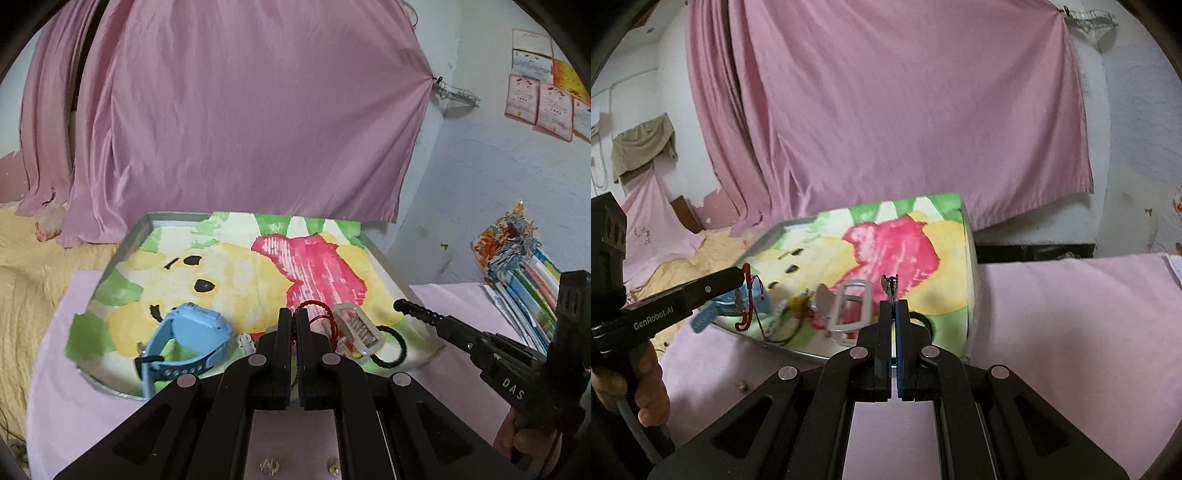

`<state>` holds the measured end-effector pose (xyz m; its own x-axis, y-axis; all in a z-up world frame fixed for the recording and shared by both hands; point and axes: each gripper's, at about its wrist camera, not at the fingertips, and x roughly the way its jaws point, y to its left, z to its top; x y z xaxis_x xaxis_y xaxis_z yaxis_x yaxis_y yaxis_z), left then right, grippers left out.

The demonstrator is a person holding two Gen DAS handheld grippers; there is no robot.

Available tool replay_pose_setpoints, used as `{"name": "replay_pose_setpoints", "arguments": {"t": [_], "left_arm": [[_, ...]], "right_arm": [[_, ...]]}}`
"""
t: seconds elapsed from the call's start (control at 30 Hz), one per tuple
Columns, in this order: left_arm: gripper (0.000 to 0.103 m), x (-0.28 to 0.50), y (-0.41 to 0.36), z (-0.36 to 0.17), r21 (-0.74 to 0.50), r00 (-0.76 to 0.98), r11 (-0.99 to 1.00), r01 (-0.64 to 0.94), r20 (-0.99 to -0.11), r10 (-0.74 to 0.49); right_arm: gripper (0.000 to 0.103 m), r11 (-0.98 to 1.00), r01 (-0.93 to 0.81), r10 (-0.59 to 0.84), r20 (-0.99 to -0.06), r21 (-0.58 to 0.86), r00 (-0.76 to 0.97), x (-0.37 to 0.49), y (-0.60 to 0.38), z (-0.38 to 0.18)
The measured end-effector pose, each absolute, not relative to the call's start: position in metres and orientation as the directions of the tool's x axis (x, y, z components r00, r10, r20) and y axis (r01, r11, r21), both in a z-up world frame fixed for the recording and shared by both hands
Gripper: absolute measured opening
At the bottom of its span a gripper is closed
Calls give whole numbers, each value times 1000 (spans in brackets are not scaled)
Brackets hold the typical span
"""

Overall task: Organize jewelry
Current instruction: 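Carry the black cord with the right tool while the left tool carries the red bracelet over the tray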

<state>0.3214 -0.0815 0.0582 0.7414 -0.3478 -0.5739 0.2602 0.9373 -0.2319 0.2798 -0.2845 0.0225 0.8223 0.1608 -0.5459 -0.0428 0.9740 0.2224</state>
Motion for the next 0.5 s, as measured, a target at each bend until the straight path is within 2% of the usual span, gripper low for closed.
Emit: {"name": "replay_pose_setpoints", "arguments": {"t": [0.5], "left_arm": [[2, 347, -88, 27, -214, 680, 955, 206, -670, -297]], "right_arm": [[2, 969, -35, 185, -630, 243, 754, 300, -281, -6]]}}
